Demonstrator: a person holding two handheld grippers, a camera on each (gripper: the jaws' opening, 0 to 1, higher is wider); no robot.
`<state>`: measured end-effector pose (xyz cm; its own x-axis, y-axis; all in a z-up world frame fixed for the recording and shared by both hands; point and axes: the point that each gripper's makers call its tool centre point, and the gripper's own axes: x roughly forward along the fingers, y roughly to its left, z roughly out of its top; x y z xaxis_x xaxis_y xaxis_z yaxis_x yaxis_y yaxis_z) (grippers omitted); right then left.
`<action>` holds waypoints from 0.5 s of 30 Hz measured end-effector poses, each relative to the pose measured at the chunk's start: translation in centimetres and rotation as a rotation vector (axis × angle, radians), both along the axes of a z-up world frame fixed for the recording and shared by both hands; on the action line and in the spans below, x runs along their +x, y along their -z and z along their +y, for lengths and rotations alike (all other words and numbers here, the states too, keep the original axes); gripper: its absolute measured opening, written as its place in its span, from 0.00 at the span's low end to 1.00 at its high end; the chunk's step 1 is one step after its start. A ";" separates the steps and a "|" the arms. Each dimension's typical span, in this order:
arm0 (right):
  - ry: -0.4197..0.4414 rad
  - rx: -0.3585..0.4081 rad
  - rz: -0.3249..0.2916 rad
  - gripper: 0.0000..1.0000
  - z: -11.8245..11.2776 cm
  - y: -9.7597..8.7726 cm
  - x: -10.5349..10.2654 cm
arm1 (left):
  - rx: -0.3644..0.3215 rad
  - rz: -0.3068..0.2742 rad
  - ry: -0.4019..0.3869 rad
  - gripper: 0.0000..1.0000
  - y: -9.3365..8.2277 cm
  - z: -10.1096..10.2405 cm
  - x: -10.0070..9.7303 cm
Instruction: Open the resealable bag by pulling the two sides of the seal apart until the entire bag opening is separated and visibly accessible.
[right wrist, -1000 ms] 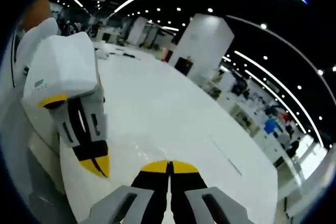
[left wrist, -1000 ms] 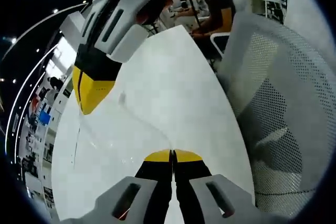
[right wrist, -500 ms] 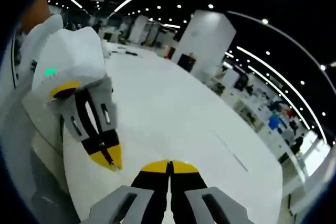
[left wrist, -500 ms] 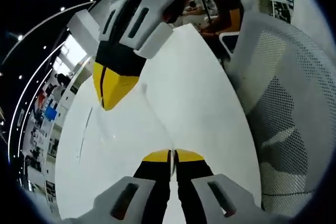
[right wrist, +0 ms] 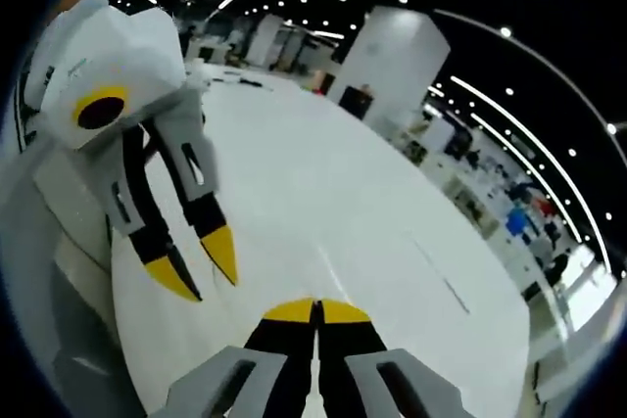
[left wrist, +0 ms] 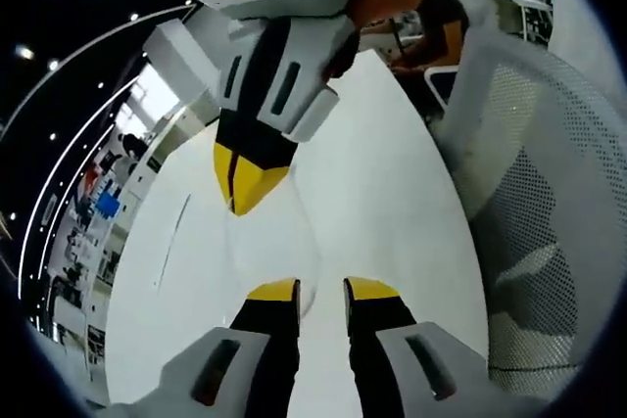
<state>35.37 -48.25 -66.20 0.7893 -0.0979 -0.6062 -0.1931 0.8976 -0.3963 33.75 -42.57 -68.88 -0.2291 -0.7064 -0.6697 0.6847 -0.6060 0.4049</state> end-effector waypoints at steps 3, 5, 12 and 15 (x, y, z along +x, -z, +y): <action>0.011 0.004 0.016 0.00 -0.2 0.6 0.1 | -0.007 0.010 -0.013 0.15 -0.2 0.3 0.3; 0.022 -0.007 0.031 0.00 -0.6 1.2 0.2 | -0.007 0.014 -0.023 0.15 -0.2 0.8 0.6; 0.026 -0.033 0.083 0.00 -1.4 2.9 0.1 | 0.004 0.025 -0.071 0.14 0.3 2.3 1.8; 0.010 -0.052 0.102 0.00 -1.6 3.5 0.2 | 0.013 0.033 -0.104 0.14 0.7 3.3 2.6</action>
